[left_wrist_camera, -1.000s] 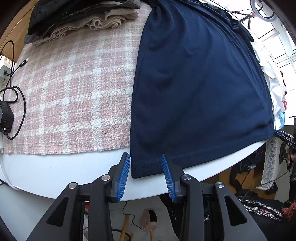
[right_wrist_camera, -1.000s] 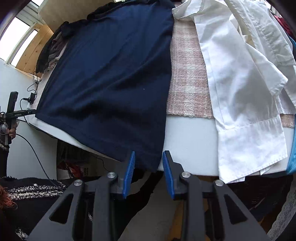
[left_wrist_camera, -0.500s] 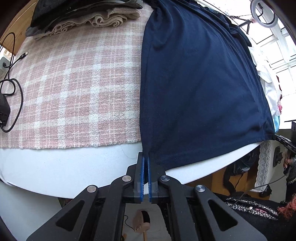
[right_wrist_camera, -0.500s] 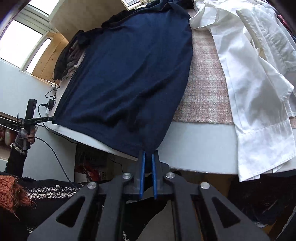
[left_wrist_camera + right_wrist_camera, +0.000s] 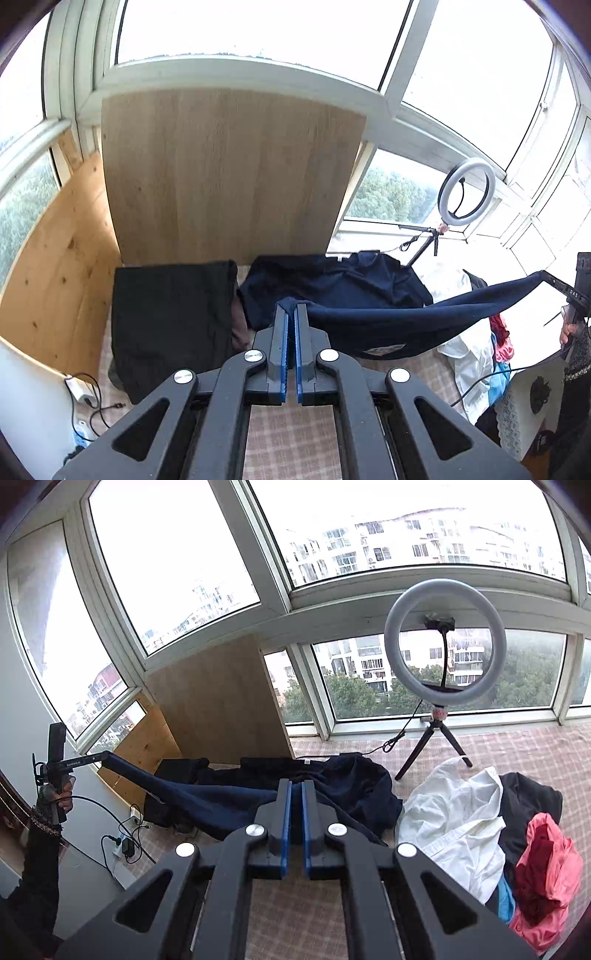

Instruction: Fold clothes

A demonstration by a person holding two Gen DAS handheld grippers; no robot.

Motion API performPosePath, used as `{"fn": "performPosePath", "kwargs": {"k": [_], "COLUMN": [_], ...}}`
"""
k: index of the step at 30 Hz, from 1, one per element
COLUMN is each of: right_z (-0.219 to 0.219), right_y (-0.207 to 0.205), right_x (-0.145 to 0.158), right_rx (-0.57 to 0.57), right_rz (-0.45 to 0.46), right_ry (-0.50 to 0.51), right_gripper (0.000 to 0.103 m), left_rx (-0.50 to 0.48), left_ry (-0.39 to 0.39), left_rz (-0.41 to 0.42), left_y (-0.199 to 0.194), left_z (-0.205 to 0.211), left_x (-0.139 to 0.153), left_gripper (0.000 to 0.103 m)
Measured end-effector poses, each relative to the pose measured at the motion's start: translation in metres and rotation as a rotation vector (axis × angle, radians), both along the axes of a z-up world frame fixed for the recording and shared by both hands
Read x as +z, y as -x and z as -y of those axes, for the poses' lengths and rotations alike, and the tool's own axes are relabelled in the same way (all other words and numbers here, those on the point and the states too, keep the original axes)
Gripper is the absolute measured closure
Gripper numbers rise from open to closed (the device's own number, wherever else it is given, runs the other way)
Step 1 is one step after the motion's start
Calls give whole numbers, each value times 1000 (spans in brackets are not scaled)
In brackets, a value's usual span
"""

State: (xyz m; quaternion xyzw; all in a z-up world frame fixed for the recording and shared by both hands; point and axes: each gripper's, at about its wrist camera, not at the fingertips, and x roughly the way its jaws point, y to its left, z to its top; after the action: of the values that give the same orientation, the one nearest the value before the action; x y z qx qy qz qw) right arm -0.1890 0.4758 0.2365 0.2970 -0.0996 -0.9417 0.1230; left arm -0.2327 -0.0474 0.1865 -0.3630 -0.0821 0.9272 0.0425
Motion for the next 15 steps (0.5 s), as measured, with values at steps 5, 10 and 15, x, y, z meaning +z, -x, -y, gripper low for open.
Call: {"fn": "performPosePath", "kwargs": {"k": [5,10,15], "right_z": [12,1,-14], "right_y": [-63,-104,-136], "right_x": [88,-27,-176], "right_rx": [3,15,23], "right_rz": [-114,99,360], "right_ry": [-108,-65,12], "right_gripper": [100,102,102], "left_rx": [-19,-40,-32], "left_ry": [152,151,64], "left_rz": [-120,48,307], "left_y": [-69,-116,-147], "left_z": [-8,-13,-5], "left_x": [83,6,-98], "left_gripper": [101,101,101]}}
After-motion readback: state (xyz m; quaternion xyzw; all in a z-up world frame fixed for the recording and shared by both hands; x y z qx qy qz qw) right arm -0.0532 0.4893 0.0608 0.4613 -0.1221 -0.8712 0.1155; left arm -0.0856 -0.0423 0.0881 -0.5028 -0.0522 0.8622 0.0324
